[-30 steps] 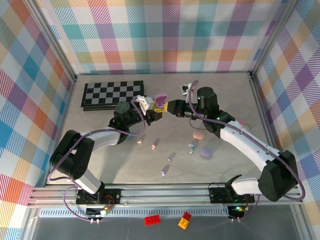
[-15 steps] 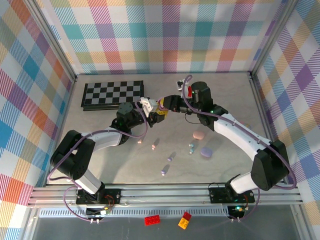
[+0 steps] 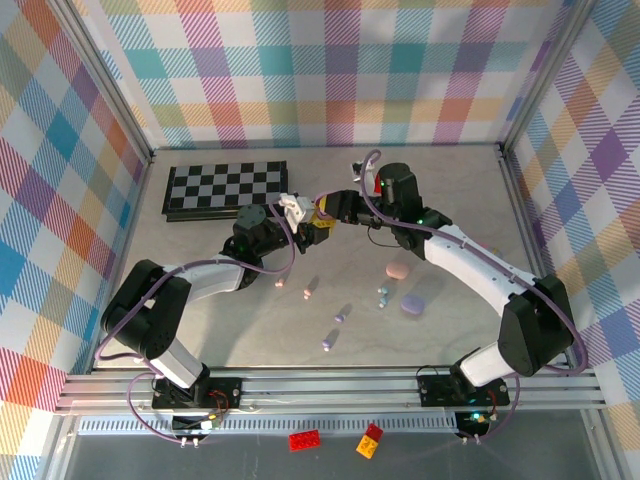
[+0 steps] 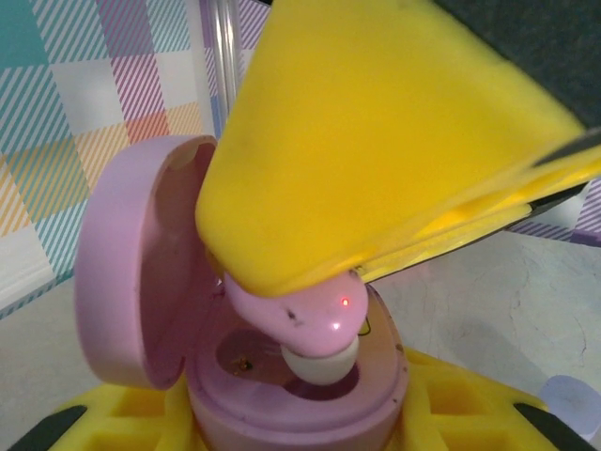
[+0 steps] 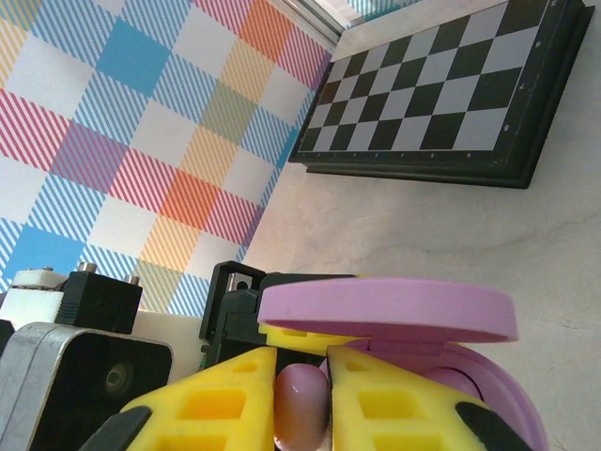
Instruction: Insert wireless bluetooth earbuds into charging case
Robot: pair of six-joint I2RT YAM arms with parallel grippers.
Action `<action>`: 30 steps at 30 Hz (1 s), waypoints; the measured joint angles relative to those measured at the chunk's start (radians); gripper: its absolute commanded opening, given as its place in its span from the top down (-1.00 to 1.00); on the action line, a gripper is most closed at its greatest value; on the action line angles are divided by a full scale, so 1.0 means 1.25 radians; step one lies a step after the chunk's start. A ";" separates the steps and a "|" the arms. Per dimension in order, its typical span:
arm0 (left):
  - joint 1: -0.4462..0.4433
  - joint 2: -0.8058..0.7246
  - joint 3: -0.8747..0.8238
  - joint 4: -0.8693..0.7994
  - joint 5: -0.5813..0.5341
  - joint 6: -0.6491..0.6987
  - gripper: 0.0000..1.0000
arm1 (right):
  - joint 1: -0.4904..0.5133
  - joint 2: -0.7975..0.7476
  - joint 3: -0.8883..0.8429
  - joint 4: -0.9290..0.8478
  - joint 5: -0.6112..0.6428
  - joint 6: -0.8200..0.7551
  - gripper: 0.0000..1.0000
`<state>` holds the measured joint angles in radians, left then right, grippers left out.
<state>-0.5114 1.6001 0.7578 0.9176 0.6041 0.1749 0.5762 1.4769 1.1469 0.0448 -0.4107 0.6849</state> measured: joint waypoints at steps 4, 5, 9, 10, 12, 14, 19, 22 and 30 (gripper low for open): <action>0.000 0.000 0.000 0.000 -0.003 -0.005 0.30 | 0.001 0.000 0.001 0.000 0.007 -0.009 0.58; 0.000 0.000 0.001 0.000 -0.003 -0.005 0.30 | 0.001 0.000 0.002 0.000 0.008 -0.010 0.57; 0.000 0.003 0.007 -0.002 -0.004 -0.011 0.30 | 0.003 0.000 0.005 0.000 0.016 -0.013 0.54; 0.000 0.003 0.008 -0.002 -0.004 -0.012 0.30 | 0.005 0.000 0.005 -0.001 0.019 -0.014 0.54; 0.000 0.003 0.008 -0.004 -0.004 -0.017 0.30 | 0.005 0.000 0.006 -0.001 0.022 -0.016 0.53; 0.000 0.003 0.008 -0.006 -0.004 -0.020 0.30 | 0.005 0.000 0.006 -0.002 0.026 -0.016 0.53; 0.000 0.003 0.009 -0.015 -0.003 -0.020 0.30 | 0.005 0.000 0.006 -0.009 0.036 -0.027 0.58; -0.001 0.003 0.010 -0.020 -0.001 -0.020 0.30 | 0.005 0.000 0.006 -0.015 0.041 -0.031 0.57; -0.002 0.003 0.011 -0.017 0.003 -0.023 0.30 | 0.006 -0.011 0.006 -0.021 0.050 -0.037 0.52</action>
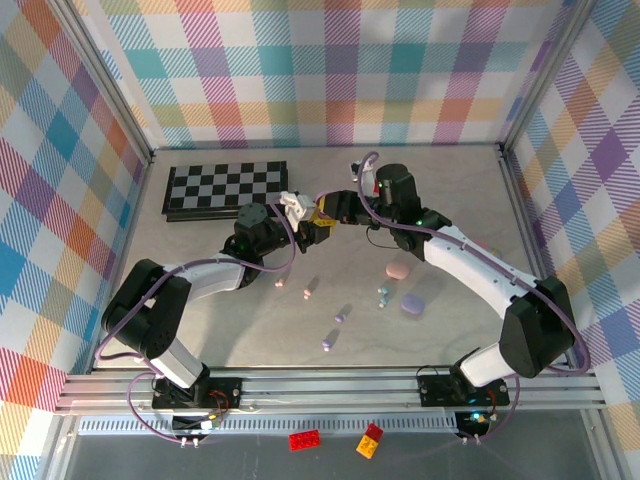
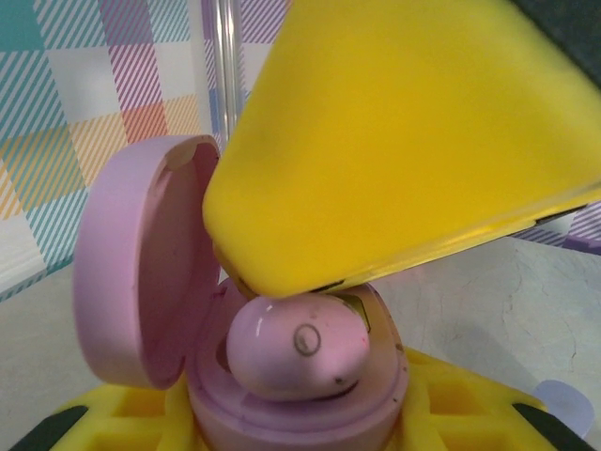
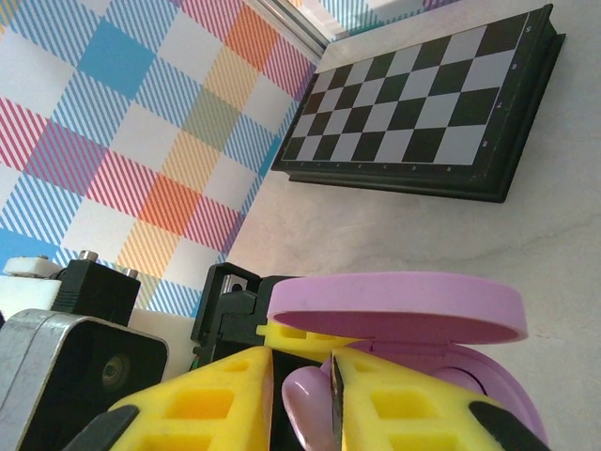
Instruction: Insert wireless bluetooth earbuds into charging case
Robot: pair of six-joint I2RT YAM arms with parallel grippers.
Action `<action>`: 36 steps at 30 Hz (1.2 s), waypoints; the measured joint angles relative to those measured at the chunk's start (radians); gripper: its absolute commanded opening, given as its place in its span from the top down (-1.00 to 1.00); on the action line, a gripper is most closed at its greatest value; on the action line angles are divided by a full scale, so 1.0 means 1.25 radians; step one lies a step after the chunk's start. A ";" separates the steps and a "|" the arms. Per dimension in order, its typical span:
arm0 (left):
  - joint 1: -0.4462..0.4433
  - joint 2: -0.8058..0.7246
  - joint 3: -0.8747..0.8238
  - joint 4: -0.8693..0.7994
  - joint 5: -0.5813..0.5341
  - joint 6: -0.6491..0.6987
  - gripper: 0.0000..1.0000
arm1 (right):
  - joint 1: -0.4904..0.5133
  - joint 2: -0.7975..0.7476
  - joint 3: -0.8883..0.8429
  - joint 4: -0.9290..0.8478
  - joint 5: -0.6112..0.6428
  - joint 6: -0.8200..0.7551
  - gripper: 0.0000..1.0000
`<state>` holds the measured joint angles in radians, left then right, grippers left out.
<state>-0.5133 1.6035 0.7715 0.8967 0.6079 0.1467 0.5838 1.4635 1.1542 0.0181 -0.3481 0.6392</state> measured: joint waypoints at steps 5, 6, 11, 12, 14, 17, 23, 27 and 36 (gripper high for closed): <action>-0.002 0.000 0.000 0.015 0.003 0.000 0.30 | 0.000 -0.014 0.000 -0.009 0.000 -0.003 0.49; -0.002 0.000 0.000 0.018 0.003 0.000 0.30 | 0.000 -0.017 0.000 -0.009 0.000 -0.004 0.48; -0.002 0.000 0.009 0.018 0.003 0.000 0.30 | 0.004 -0.026 0.000 -0.010 -0.001 -0.019 0.45; -0.002 0.000 0.009 0.018 0.003 0.000 0.30 | 0.005 -0.027 0.000 -0.010 -0.001 -0.022 0.44; -0.002 0.000 0.010 0.018 0.003 0.000 0.30 | 0.007 -0.030 0.000 -0.012 -0.001 -0.024 0.44; -0.002 0.000 0.010 0.019 0.003 0.000 0.30 | 0.009 -0.033 0.000 -0.018 -0.001 -0.031 0.43; -0.002 0.000 0.010 0.018 0.003 0.000 0.30 | 0.012 -0.038 0.000 -0.037 0.000 -0.050 0.39; -0.002 0.000 0.010 0.018 0.003 0.001 0.30 | 0.016 -0.045 0.000 -0.059 0.007 -0.071 0.38; -0.002 0.000 0.010 0.018 0.002 0.004 0.30 | 0.016 -0.068 0.005 -0.091 0.034 -0.101 0.37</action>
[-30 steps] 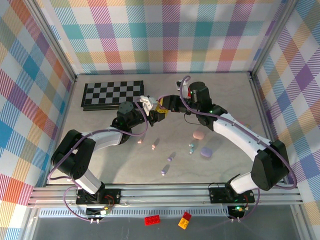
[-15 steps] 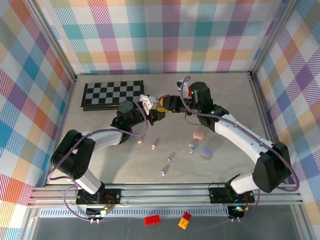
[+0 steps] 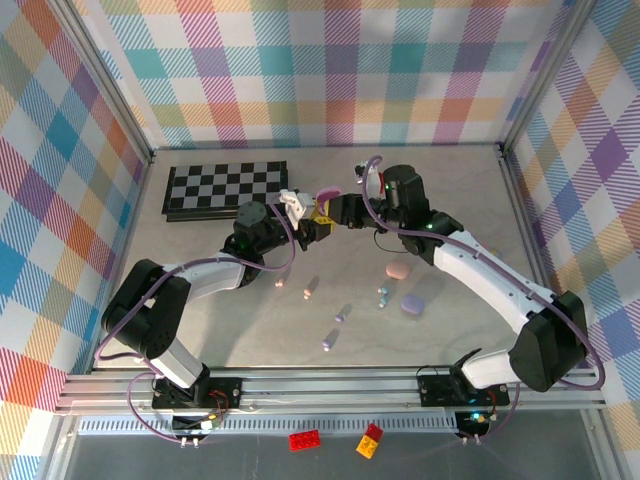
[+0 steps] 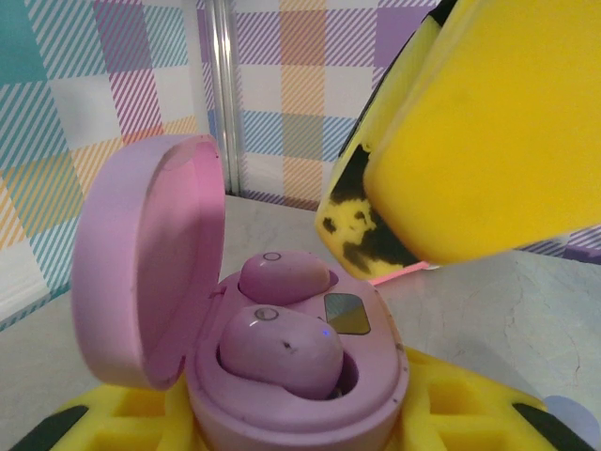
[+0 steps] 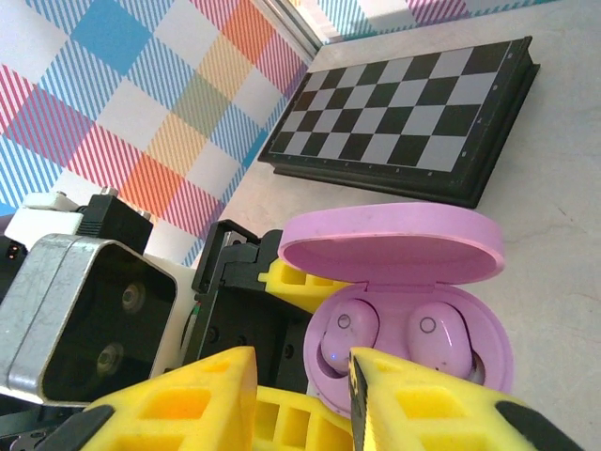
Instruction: Insert wireless bluetooth earbuds into charging case
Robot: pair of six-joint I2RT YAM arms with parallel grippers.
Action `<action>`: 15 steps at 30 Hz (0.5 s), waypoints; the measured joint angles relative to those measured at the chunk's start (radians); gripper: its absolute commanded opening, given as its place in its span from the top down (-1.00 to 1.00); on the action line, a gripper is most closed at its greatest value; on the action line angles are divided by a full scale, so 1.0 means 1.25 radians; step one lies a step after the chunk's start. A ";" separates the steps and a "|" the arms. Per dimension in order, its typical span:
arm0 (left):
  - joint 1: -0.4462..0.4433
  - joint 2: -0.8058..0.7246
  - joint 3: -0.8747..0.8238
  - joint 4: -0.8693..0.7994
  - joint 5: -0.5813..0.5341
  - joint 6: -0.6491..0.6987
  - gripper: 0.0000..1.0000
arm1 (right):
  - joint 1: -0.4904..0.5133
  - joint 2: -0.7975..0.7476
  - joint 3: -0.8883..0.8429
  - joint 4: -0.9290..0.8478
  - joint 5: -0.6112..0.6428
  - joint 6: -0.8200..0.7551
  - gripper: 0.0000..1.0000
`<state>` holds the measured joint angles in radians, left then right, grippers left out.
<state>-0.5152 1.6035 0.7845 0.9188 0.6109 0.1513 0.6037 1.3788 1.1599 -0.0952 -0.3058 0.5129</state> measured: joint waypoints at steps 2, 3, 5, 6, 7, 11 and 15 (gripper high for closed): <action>0.000 0.000 0.000 0.000 0.000 0.003 0.30 | 0.000 -0.009 0.000 -0.002 0.004 -0.005 0.36; 0.000 0.000 0.000 0.000 0.000 0.006 0.30 | 0.000 -0.016 0.000 -0.003 0.008 -0.009 0.34; 0.000 0.000 0.000 0.000 -0.001 0.013 0.30 | 0.000 -0.034 0.000 -0.003 0.013 -0.017 0.27; 0.000 0.000 0.000 0.000 -0.001 0.018 0.30 | 0.000 -0.043 0.001 -0.003 0.015 -0.022 0.25; 0.000 0.000 0.000 -0.001 -0.001 0.021 0.30 | 0.000 -0.048 0.005 -0.005 0.015 -0.026 0.23; 0.000 -0.006 0.000 -0.008 -0.002 0.038 0.30 | 0.000 -0.045 0.049 -0.025 0.021 -0.034 0.20; 0.000 -0.016 0.000 -0.020 -0.002 0.048 0.30 | -0.002 0.003 0.149 -0.078 0.027 -0.054 0.09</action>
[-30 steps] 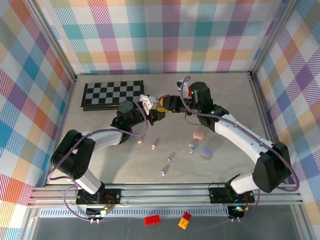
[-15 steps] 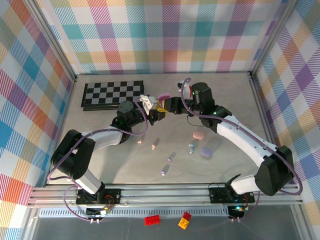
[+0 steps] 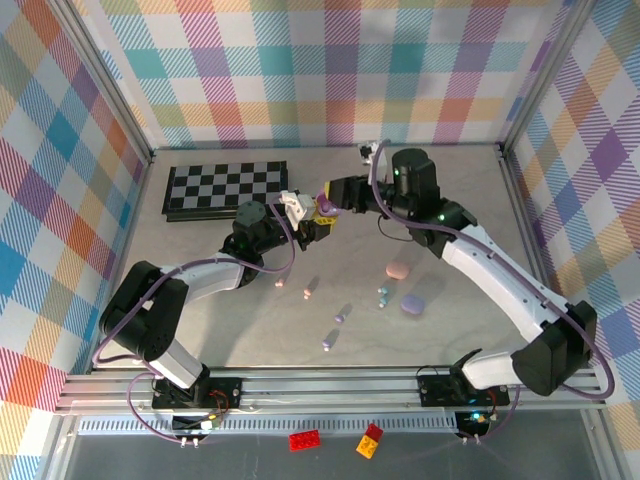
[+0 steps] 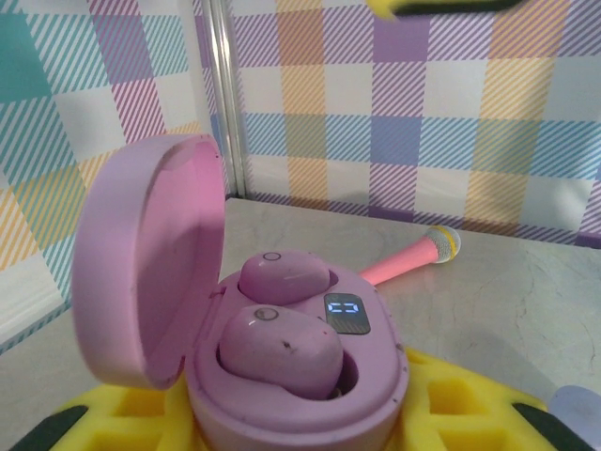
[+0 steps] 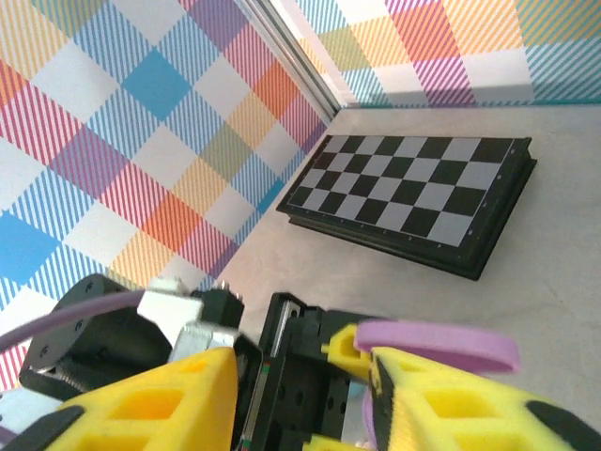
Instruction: Insert wireless bluetooth earbuds into charging case
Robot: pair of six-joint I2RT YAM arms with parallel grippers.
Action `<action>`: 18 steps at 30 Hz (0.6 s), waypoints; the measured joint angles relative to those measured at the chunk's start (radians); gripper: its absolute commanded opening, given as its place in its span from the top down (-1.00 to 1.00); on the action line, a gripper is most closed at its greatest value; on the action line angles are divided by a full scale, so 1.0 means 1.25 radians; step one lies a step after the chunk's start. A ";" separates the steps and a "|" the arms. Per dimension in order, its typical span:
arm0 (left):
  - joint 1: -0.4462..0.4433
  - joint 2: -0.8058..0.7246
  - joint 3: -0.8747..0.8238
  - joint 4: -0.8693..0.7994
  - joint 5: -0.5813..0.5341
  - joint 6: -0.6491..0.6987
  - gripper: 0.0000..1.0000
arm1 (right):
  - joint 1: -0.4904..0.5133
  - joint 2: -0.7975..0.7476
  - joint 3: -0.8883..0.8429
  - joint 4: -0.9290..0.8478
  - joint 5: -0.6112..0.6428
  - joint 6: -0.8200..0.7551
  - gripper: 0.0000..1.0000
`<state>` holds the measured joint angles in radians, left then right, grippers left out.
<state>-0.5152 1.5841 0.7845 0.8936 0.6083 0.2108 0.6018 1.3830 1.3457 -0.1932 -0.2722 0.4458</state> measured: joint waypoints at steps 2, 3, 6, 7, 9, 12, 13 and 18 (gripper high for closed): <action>0.000 -0.003 0.000 -0.003 0.000 0.003 0.30 | 0.000 0.039 0.065 -0.038 0.002 -0.015 0.08; 0.000 -0.004 0.000 -0.003 0.000 0.003 0.30 | 0.000 0.063 0.101 -0.062 0.002 -0.021 0.08; 0.000 -0.009 0.000 -0.004 0.000 0.003 0.31 | 0.000 0.120 0.178 -0.119 0.002 -0.036 0.07; 0.000 -0.011 -0.001 -0.004 0.000 0.002 0.31 | 0.000 0.136 0.196 -0.138 0.002 -0.037 0.07; 0.000 -0.016 -0.001 -0.004 0.000 -0.001 0.31 | 0.000 0.168 0.226 -0.175 0.001 -0.041 0.08; 0.000 -0.019 -0.001 -0.008 0.000 -0.006 0.31 | 0.000 0.199 0.244 -0.222 0.000 -0.049 0.09; 0.000 -0.019 -0.004 -0.015 0.000 -0.006 0.31 | -0.001 0.205 0.249 -0.232 -0.002 -0.050 0.09; 0.000 -0.019 -0.005 -0.021 -0.004 -0.007 0.31 | -0.003 0.199 0.248 -0.272 -0.003 -0.053 0.09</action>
<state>-0.5152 1.5600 0.7784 0.8669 0.6033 0.2024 0.5980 1.6318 1.6554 -0.5335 -0.2756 0.3794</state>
